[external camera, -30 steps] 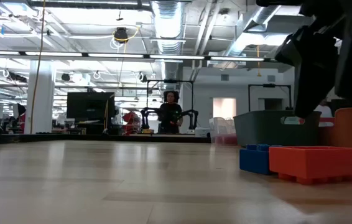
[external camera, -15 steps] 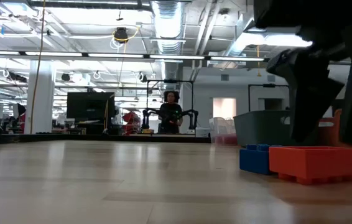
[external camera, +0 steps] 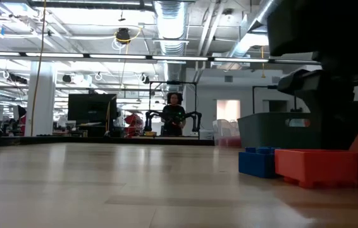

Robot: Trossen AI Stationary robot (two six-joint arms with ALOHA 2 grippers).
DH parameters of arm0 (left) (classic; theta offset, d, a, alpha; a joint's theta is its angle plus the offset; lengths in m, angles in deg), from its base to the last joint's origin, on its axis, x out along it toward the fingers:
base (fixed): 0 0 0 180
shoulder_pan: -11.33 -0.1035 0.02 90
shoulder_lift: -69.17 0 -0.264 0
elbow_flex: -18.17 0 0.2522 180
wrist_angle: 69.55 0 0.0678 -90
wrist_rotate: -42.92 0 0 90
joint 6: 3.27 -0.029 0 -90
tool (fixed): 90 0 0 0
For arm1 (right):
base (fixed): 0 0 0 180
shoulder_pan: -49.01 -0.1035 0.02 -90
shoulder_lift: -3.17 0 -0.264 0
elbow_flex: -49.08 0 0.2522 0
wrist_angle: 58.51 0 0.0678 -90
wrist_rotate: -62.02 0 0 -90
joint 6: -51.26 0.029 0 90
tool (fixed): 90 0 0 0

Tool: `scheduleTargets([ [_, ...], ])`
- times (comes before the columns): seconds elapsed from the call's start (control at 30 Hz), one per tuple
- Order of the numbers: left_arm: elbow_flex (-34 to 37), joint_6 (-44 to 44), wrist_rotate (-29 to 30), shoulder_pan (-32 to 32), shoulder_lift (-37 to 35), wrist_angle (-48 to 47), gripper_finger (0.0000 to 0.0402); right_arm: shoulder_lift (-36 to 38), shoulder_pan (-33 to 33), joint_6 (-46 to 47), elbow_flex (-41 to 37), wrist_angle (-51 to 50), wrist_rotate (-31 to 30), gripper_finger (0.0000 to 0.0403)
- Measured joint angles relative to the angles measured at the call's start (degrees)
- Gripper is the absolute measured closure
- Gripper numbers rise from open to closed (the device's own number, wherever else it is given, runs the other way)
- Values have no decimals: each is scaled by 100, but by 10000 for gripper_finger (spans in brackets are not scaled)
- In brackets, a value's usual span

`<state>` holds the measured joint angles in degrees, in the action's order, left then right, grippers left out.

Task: Sort blocks
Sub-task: Put the 8 stud orange game piece into the orange bin

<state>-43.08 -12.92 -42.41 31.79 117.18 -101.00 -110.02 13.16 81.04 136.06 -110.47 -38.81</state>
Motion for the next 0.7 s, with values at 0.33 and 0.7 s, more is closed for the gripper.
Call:
scheduleTargets([
  [0.33, 0, 6, 72, 0, 0, 2, 223, 16, 171, 52, 399, -903, 11, 306],
  [0.7, 0, 7, 96, 0, 0, -1, 223, 632, 672, 1471, 1307, -4842, -217, 282],
])
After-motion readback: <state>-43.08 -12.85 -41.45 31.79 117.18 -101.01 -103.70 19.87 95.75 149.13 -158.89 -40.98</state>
